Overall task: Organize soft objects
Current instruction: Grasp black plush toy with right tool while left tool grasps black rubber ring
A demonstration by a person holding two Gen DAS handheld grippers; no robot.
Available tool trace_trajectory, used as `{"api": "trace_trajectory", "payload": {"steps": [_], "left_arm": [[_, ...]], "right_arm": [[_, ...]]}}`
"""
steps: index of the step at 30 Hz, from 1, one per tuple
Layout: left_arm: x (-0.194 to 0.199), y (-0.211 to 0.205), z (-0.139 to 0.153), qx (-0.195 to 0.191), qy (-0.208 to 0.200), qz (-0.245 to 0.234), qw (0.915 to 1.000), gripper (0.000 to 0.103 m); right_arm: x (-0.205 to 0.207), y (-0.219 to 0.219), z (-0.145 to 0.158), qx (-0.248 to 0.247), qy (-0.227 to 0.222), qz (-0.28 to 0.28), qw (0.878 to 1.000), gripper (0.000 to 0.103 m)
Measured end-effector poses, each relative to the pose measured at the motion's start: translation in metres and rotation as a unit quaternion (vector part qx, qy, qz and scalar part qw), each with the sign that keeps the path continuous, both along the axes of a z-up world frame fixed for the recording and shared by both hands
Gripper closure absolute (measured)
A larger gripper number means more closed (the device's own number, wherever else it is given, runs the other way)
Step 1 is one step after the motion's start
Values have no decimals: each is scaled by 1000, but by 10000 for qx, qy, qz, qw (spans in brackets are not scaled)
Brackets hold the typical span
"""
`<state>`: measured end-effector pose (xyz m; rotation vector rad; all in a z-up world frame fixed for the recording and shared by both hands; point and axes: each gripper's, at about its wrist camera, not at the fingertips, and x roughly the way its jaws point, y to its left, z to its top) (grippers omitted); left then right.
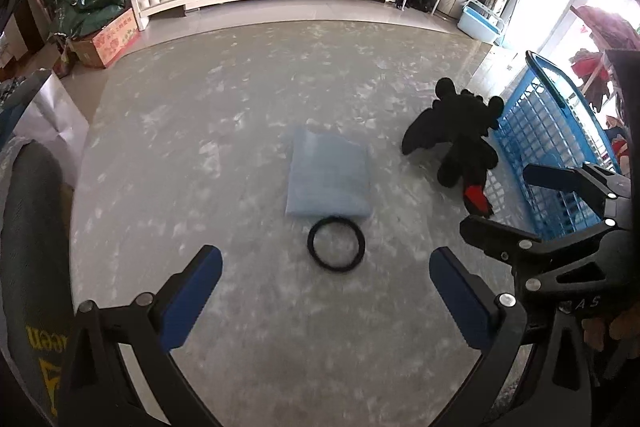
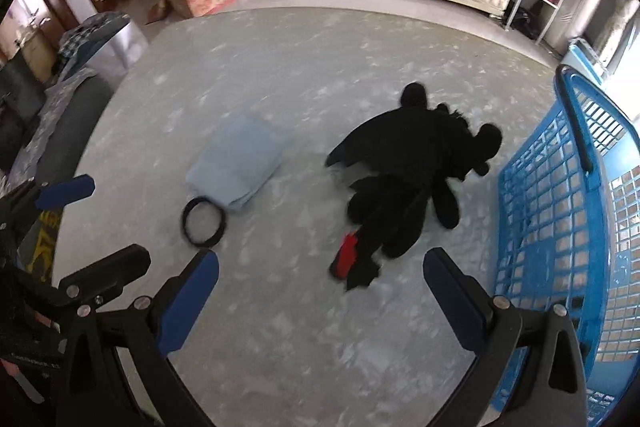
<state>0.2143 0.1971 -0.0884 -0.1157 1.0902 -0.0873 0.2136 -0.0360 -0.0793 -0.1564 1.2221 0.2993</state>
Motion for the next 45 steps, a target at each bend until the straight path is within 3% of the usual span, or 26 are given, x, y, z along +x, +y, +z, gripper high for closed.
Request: {"api": "trace_trajectory", "payload": {"steps": [11,16,18,22,30,40,45], "left_arm": [[35,4,-30,-198,4,-116,9997,0],[41,20,-41,-689,63,39,9976,0],[41,25,-45,-672,102,93,9976,0],[40,34,-54,-582,151,256,9979,0],[35,31,-59,-678,480,-73,9965,0],[34,3,-67,-201,423,-500,9977,0],[36,-19,-72,404,514,-686,9955,0]], "right_arm": [[43,-14,-22,-288,68,-311,9991,0],[55,-19,-38,-379,243,-372,9983,0],[61,-21,-45,-406,281,-412,9979,1],[70,-24,-52,-390,378,-546,9970,23],[68,-30,-61,-267,484,-608,9966,36],[65,-38,-64,-175,386,-502,9978,42],[59,-44,-61,-41,350,-530,9980,46]]}}
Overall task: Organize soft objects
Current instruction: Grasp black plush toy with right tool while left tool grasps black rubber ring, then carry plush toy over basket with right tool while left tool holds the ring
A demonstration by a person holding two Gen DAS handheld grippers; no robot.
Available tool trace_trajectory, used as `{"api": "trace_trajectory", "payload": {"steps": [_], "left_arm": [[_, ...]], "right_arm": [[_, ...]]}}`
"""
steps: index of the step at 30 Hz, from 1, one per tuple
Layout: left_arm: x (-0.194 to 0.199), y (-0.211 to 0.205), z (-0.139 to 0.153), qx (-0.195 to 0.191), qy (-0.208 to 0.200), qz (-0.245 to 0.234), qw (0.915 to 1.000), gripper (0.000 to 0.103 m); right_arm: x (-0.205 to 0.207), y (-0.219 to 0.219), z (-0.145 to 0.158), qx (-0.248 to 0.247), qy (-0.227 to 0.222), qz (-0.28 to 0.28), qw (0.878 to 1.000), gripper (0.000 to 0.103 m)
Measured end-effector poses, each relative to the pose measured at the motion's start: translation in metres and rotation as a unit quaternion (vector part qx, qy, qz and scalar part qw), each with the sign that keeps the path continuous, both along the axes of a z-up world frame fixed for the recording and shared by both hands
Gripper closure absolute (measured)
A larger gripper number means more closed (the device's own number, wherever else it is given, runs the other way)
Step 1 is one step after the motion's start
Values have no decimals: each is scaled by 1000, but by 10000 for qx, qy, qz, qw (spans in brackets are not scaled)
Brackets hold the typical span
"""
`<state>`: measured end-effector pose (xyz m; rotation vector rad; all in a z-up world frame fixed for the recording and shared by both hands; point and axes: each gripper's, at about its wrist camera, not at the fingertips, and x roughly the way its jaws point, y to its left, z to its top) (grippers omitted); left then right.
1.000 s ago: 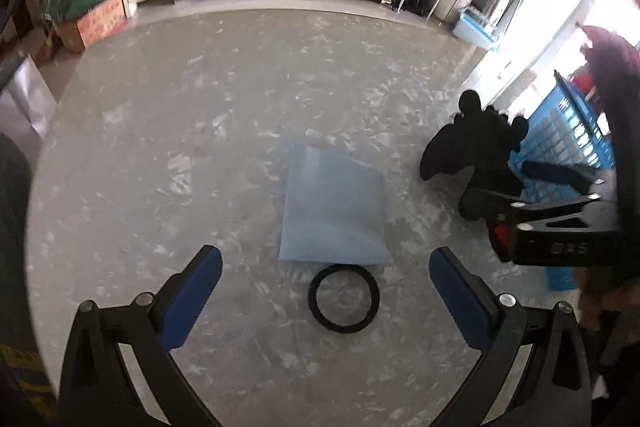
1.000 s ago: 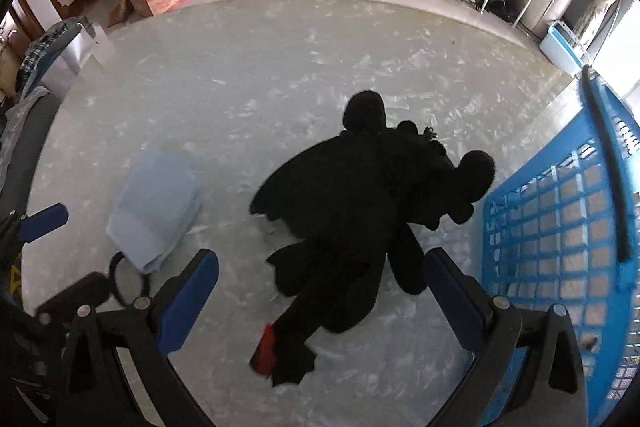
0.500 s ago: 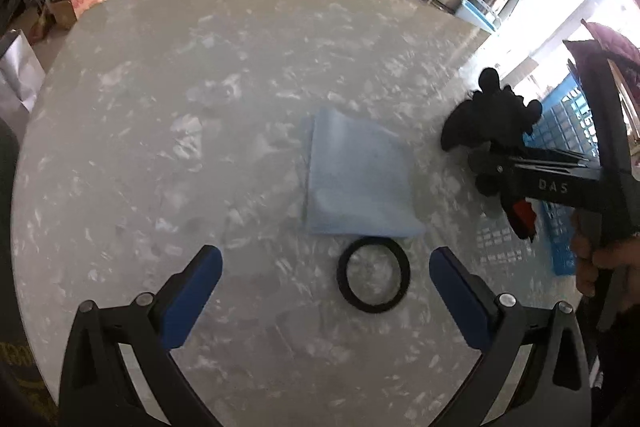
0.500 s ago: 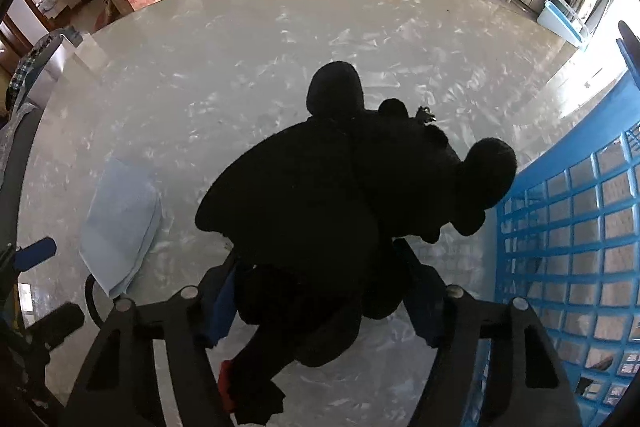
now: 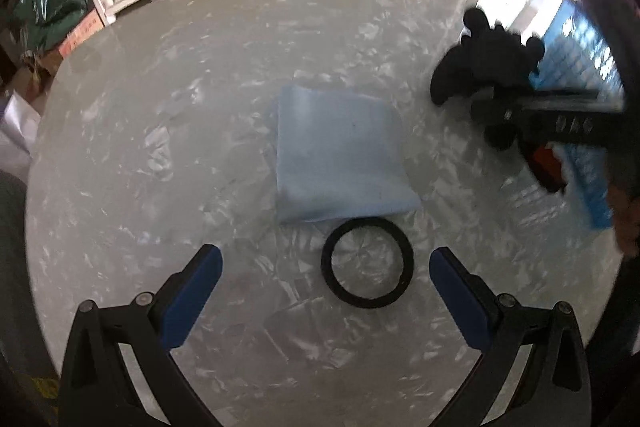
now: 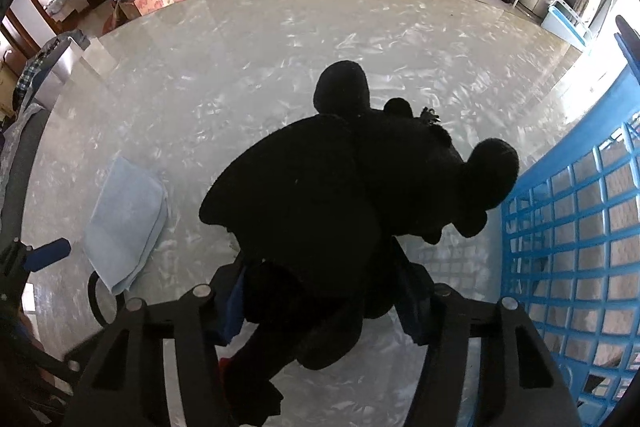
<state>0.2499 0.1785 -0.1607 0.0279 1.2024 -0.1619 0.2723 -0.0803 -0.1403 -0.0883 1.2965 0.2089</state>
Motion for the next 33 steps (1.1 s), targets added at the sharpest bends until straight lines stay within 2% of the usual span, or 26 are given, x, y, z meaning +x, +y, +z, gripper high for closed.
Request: {"api": "trace_trajectory", "payload": {"steps": [3,5,7,9,11,14,21,24,28,33], "left_arm": [[1,-13,-4,354,31,-33,9994,0],[1,-16,-4,348,16,-51,9994,1],[0,-20,-3,327,-22,-105,9994,8],[-2,-23,2,298,-130,-171,9993,29],[-3,-38,7,282,-174,-165,9993,43],[-5,-39,12,227,-231,-166,9993,61],[-14,-31,20,-150,-148,-108,9997,83],[-18,-17,19,-395,-53,-24,9992,89],[-29,-13,25,-624,-76,8,9980,89],[-43,-22,44,-1078,-221,-209,9937,89]], "right_arm": [[-6,-4,3,79,-18,-33,10000,46],[-10,-5,5,107,-34,-28,9999,46],[-12,-6,9,129,-49,-18,9999,46],[-15,-7,15,154,-106,6,9998,46],[-19,-7,25,166,-206,63,9996,46],[-25,-9,37,229,-306,70,9992,46],[-35,-10,64,282,-482,100,9984,46],[-42,-10,77,324,-539,167,9979,46],[-51,-12,90,406,-590,280,9970,46],[-65,-33,114,524,-749,422,9949,46]]}}
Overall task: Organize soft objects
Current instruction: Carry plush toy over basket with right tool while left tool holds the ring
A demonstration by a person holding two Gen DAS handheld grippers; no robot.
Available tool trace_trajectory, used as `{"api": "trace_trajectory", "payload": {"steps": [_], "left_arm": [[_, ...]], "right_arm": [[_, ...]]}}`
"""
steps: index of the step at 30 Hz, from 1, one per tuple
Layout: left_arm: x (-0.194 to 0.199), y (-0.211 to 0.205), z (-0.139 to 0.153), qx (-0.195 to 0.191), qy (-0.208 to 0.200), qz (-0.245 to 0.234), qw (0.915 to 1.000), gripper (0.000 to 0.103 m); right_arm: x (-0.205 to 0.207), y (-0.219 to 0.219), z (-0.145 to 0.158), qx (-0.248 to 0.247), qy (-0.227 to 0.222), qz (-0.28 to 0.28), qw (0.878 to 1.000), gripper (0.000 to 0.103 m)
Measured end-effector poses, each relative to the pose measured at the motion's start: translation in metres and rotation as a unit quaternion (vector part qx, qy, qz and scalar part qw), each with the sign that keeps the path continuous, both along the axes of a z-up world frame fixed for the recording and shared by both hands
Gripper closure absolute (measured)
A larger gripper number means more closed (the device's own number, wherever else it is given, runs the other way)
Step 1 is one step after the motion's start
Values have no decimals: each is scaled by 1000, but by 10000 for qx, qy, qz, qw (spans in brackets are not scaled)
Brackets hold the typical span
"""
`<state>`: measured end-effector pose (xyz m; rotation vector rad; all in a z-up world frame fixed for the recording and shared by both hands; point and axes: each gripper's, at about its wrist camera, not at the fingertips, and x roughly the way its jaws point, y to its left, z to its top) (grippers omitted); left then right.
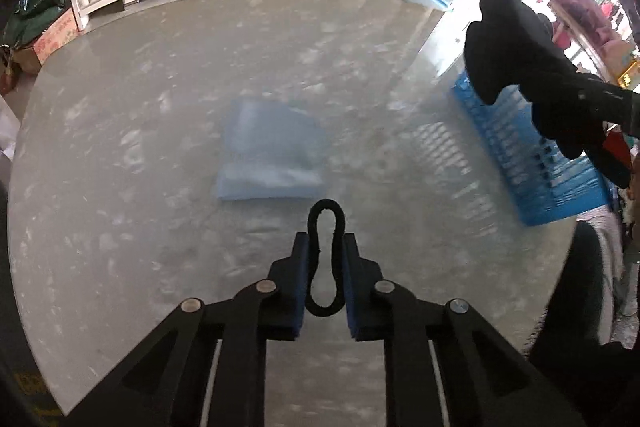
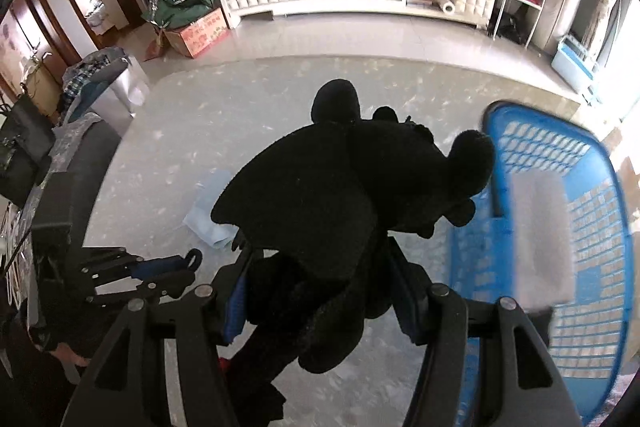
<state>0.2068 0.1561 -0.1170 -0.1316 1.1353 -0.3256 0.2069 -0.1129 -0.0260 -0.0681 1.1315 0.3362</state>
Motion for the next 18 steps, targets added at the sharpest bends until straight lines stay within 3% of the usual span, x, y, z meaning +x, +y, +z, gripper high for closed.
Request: {"api": "trace_trajectory", "payload": {"steps": [7,18], "left_arm": [[-22,-32,15,-43,-20,-16,10000,89],[-41,-90,62,65,-316,-215,9992,89]], "right_arm": [[-16,-50,23,16,-278,-41,9996,46],[-24,-106,25,-78,-329,-373,9987,46]]}}
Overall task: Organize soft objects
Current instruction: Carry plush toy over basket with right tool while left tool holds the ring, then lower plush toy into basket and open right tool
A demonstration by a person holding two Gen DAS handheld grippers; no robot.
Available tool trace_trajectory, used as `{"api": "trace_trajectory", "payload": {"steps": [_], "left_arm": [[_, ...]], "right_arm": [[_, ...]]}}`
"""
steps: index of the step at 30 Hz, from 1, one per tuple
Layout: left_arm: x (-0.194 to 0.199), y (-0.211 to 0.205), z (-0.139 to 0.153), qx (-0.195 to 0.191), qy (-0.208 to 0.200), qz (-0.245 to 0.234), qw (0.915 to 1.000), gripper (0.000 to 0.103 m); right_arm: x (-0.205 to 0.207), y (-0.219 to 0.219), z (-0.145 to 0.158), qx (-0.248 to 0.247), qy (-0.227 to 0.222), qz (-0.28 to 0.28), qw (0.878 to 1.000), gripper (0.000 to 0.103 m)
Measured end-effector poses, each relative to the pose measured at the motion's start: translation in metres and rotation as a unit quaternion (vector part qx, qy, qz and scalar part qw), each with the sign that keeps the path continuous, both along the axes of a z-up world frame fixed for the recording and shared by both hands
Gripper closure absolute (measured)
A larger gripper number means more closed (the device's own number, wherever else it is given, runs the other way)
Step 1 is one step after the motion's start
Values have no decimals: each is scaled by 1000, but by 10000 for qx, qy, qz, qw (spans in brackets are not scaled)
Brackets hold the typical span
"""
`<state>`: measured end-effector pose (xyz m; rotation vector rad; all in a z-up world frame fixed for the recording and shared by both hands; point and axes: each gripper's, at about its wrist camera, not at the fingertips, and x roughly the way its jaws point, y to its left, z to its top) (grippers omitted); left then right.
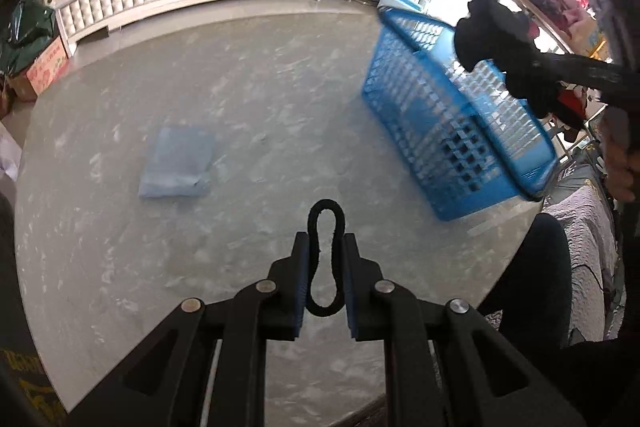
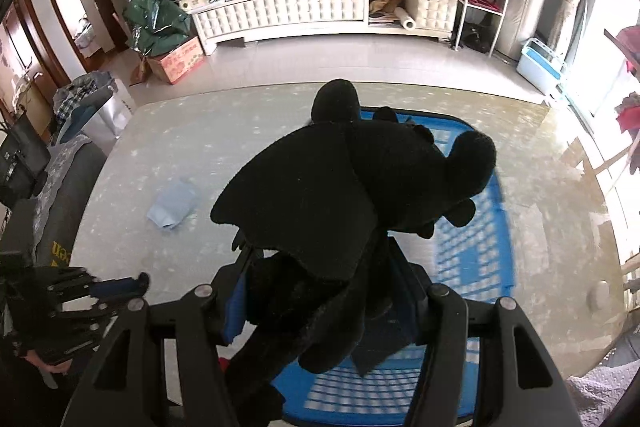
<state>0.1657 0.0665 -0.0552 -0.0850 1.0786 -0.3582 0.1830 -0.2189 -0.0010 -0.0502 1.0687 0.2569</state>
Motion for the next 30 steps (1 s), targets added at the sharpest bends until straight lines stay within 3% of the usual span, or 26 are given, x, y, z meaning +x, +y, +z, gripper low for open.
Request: {"api": "trace_trajectory", "payload": {"steps": [4,9,15,30], "left_arm": [[-6,-17,13,-1,-89,-56,9999,89],[-12,-29,20,-40,-108,-22,9999,89],[-13,-34,11,-121,5,43,9999,89],[-4,-21,-12,-229,273,218,9991,89]], "right_arm": [[5,-14,-2,-5,43,-117,9999,46],[22,-17,-29,-189,350,-61,9992,46],[34,-3,-60,-317,675,-2,9972,45],[53,22,-77,-777,1054,133,9913,43]]}}
